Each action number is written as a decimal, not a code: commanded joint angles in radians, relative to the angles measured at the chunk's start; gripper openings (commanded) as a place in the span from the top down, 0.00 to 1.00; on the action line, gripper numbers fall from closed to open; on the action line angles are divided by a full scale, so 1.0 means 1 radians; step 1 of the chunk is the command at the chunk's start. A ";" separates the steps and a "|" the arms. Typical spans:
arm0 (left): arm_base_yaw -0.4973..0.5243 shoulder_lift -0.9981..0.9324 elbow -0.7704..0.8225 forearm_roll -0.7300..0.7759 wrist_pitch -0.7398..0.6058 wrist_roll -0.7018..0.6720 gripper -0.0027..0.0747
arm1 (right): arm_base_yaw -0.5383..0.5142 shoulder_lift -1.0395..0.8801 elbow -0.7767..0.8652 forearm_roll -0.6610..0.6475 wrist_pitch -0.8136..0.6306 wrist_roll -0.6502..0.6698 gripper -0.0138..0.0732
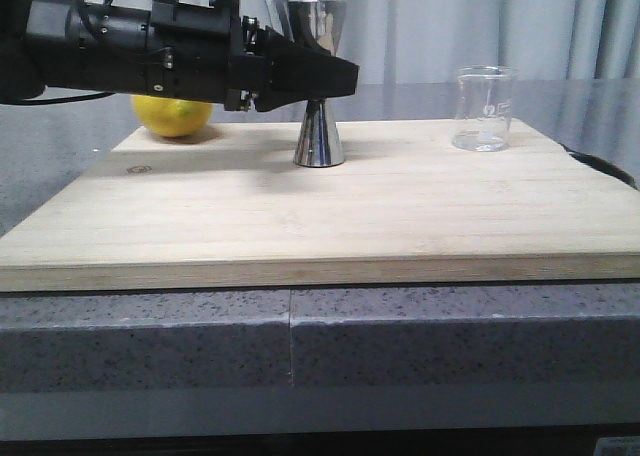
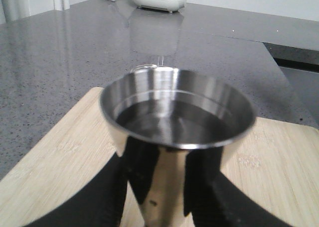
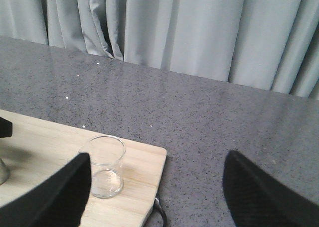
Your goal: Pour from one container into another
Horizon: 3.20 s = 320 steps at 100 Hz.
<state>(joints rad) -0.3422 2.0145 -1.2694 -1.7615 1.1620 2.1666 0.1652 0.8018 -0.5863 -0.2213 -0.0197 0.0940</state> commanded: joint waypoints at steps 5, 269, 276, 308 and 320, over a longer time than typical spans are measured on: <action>-0.002 -0.051 -0.029 -0.091 0.117 0.002 0.63 | -0.008 -0.010 -0.027 -0.010 -0.082 -0.006 0.27; -0.004 -1.417 0.401 1.934 -0.160 -2.350 0.33 | -0.006 -0.369 -0.215 0.180 0.825 0.001 0.32; -0.004 -1.416 0.404 1.934 -0.160 -2.350 0.37 | -0.006 -0.371 -0.215 0.180 0.829 0.001 0.46; -0.004 -1.416 0.404 1.934 -0.167 -2.350 0.96 | -0.006 -0.369 -0.215 0.180 0.831 0.001 0.92; -0.004 -1.416 0.404 1.934 -0.176 -2.350 0.99 | -0.006 -0.369 -0.215 0.180 0.819 0.001 0.92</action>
<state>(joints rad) -0.3422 0.5959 -0.8412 0.1694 1.0619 -0.1741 0.1652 0.4255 -0.7788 -0.0340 0.8842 0.0975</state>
